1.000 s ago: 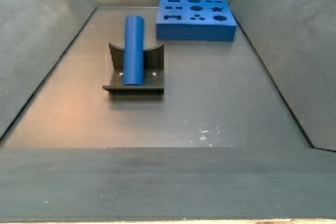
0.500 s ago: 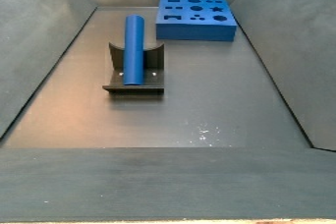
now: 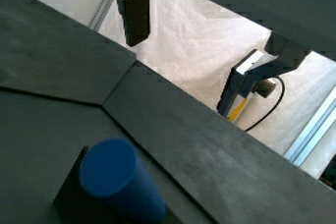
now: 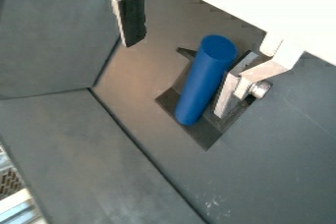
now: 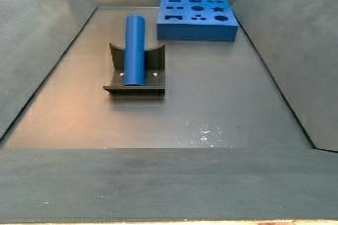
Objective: Pick up the round object. Move up. Place the round object on the fixture. Regrasp the round object. Move to above the board. Insert the round object.
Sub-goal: Regrasp the round object.
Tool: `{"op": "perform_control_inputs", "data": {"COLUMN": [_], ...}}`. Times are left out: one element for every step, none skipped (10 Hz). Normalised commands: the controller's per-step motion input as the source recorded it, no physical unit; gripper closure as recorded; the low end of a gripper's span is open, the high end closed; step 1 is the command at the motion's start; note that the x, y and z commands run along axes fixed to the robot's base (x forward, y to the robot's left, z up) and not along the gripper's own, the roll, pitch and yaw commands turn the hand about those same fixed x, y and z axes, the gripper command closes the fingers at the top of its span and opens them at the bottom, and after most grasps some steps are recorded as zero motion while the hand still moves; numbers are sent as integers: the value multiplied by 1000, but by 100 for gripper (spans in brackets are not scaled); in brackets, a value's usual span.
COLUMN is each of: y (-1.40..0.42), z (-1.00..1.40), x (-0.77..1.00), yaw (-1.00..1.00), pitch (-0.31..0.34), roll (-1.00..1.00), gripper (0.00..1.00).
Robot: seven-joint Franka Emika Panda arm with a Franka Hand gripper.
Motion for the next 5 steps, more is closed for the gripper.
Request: {"op": "perform_control_inputs", "data": {"y": [31, 29, 21, 22, 17], "z": [-1000, -1000, -1000, -1000, -975], "x": [78, 85, 96, 105, 113], "yaw": [84, 59, 29, 11, -1], "pitch": [-88, -92, -92, -82, -69], "roll": [67, 65, 66, 68, 64], "gripper": [0, 0, 0, 0, 0]}}
